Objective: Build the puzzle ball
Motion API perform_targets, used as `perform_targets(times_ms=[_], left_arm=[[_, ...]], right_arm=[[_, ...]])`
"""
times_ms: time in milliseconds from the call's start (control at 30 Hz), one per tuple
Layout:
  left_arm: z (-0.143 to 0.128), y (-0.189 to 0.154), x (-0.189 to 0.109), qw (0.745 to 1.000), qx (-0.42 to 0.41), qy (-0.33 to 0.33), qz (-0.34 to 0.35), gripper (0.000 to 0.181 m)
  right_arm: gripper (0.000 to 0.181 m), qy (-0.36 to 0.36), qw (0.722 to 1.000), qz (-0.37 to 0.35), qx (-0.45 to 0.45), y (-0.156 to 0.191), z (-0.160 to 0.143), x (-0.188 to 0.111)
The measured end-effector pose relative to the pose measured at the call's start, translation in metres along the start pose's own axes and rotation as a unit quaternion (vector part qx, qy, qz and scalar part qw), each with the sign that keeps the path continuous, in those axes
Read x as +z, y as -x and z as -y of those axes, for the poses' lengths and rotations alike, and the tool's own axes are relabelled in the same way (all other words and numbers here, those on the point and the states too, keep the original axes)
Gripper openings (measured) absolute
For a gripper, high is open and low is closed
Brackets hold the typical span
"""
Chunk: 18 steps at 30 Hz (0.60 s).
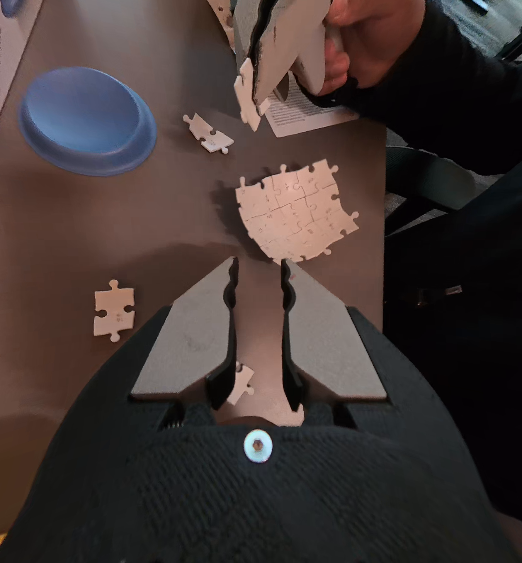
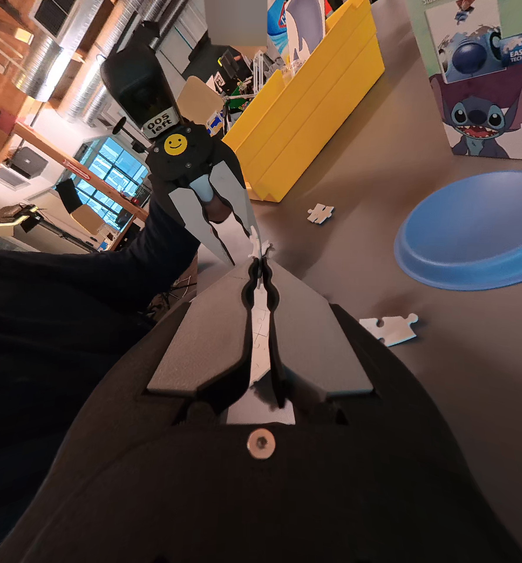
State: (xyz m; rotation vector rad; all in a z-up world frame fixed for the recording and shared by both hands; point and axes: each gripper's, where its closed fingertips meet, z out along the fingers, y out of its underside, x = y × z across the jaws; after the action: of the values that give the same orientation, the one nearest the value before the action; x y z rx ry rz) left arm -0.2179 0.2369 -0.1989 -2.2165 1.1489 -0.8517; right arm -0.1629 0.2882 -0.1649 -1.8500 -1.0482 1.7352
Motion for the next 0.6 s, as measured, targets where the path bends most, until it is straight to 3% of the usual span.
perform_targets(times_ms=[200, 600], left_arm=[[-0.01, -0.018, 0.02, 0.998, -0.005, 0.018, -0.052, 0.025], [-0.018, -0.026, 0.025, 0.998, -0.008, 0.022, -0.057, 0.025]], right_arm=[[0.0, -0.004, 1.0, -0.014, -0.007, -0.009, 0.001, -0.003], [0.0, -0.002, 1.0, -0.012, -0.002, -0.013, -0.003, -0.003]])
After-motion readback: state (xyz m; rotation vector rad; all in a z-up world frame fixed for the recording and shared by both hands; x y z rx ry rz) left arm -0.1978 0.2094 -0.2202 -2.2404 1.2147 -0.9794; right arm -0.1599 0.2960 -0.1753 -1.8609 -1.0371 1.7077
